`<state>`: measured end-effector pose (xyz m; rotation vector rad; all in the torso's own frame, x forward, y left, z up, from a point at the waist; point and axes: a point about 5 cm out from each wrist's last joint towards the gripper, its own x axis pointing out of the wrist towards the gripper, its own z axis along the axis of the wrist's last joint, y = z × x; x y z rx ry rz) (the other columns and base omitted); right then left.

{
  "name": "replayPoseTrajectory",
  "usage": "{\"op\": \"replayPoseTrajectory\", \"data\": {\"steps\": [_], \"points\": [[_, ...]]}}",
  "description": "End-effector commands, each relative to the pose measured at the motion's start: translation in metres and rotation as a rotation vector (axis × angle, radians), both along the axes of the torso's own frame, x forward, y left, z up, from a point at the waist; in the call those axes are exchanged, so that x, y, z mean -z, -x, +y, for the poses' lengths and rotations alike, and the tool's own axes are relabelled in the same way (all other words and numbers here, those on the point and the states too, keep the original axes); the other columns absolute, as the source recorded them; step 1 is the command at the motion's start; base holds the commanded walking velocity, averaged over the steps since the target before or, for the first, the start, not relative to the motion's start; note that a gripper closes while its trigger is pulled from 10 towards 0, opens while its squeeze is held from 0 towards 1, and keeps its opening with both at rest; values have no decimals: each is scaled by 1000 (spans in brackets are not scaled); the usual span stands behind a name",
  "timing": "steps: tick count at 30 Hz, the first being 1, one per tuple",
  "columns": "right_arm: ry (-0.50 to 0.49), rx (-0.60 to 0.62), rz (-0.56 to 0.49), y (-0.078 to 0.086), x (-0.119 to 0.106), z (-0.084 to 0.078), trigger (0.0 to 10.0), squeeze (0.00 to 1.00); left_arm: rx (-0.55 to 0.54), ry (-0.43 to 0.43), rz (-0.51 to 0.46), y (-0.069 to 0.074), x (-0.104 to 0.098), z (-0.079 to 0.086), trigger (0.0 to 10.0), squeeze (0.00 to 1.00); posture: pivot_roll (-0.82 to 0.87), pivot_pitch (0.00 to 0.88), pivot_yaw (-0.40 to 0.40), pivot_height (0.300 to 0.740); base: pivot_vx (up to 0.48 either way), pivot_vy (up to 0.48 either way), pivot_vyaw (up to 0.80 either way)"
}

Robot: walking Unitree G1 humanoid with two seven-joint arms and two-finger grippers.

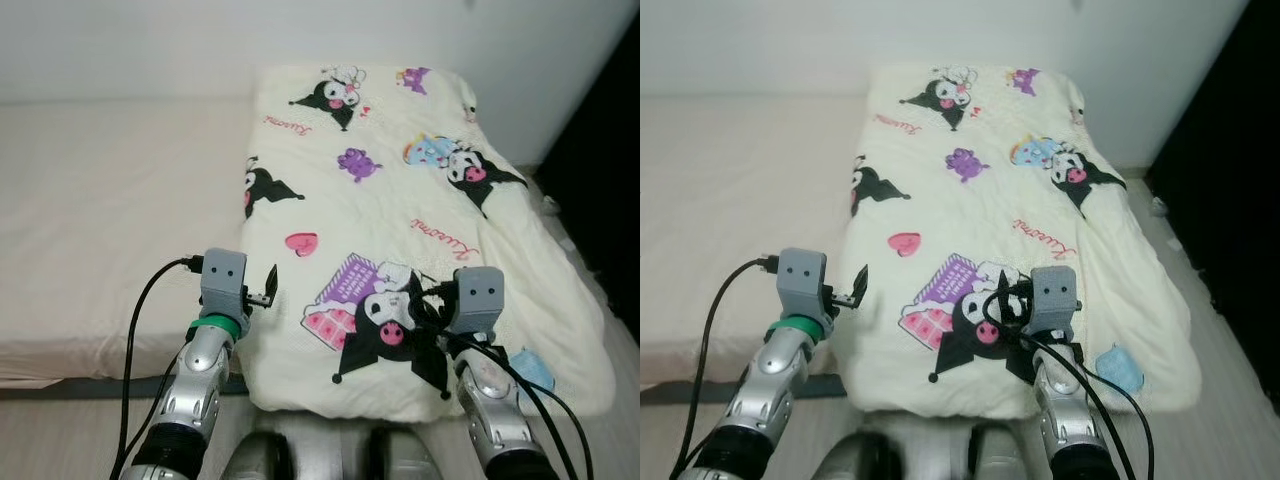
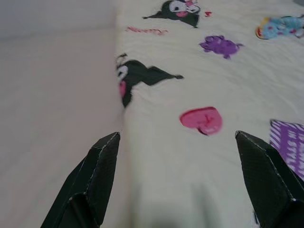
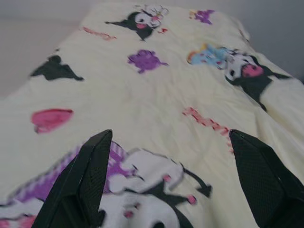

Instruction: Clean up the room

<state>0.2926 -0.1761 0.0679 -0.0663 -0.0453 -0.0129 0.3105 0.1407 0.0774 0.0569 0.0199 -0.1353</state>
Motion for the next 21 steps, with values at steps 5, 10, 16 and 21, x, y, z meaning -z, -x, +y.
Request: {"op": "replayPoseTrajectory", "data": {"steps": [5, 10, 16, 21], "points": [[-21, 6, 41, 7, 13, 1, 10000, 0, -13, -24, 21, 2, 9, 6, 10000, 0, -22, 16, 60, 725, 0, 0, 0], [-25, 10, 43, 7, 14, 1, 10000, 0, -14, -23, 17, 1, 8, 6, 10000, 0, -22, 13, 61, 735, 0, 0, 0], [-29, 20, 42, 5, 14, -2, 10000, 0, -9, -23, 14, -2, 7, 4, 10000, 0, -25, 18, 62, 740, 0, 0, 0], [-41, 29, 49, 5, 16, -4, 10000, 0, -7, -28, 25, -2, 10, 4, 10000, 0, -26, 23, 57, 740, 0, 0, 0]]}}
